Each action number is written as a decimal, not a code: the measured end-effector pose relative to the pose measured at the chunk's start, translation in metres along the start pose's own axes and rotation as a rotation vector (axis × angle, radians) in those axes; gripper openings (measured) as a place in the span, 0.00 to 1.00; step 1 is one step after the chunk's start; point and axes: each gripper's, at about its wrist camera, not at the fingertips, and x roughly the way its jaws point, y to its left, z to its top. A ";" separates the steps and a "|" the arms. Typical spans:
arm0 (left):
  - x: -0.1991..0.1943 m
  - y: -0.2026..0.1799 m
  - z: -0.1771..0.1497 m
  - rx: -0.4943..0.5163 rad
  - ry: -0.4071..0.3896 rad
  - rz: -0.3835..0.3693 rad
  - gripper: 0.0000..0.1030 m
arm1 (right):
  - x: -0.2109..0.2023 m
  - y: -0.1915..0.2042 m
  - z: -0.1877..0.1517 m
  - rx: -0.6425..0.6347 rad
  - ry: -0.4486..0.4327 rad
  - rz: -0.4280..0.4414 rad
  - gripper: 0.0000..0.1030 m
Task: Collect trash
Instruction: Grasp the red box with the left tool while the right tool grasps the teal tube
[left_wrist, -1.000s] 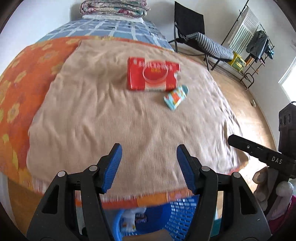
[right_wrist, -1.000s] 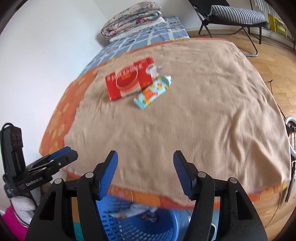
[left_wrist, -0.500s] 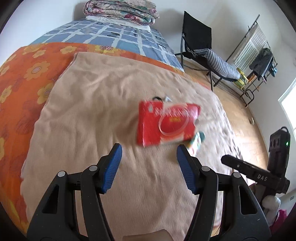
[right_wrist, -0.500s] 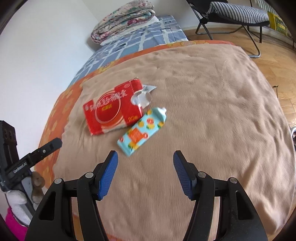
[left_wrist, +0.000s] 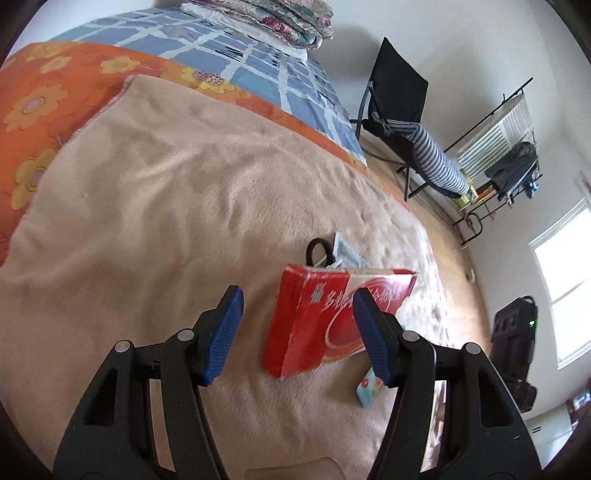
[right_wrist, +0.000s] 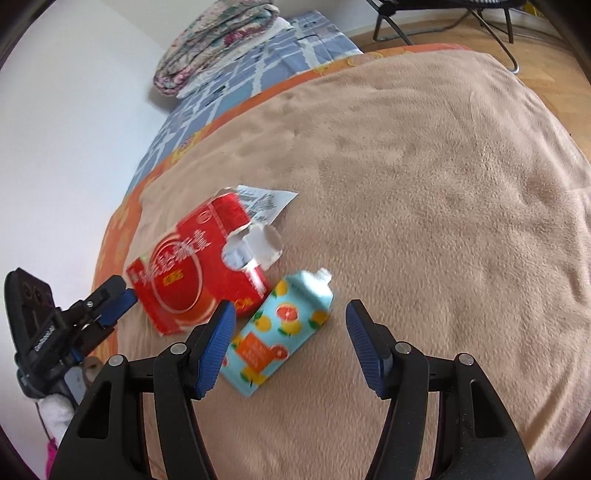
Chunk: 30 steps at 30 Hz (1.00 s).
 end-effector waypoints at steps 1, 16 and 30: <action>0.002 -0.001 0.001 0.002 0.000 -0.001 0.61 | 0.002 -0.001 0.002 0.006 0.001 -0.002 0.60; 0.010 -0.024 -0.010 0.064 0.027 -0.093 0.61 | 0.015 0.010 0.002 -0.055 -0.029 -0.078 0.59; 0.010 -0.066 -0.035 0.221 0.044 -0.105 0.38 | 0.014 0.000 0.004 0.000 -0.043 -0.035 0.33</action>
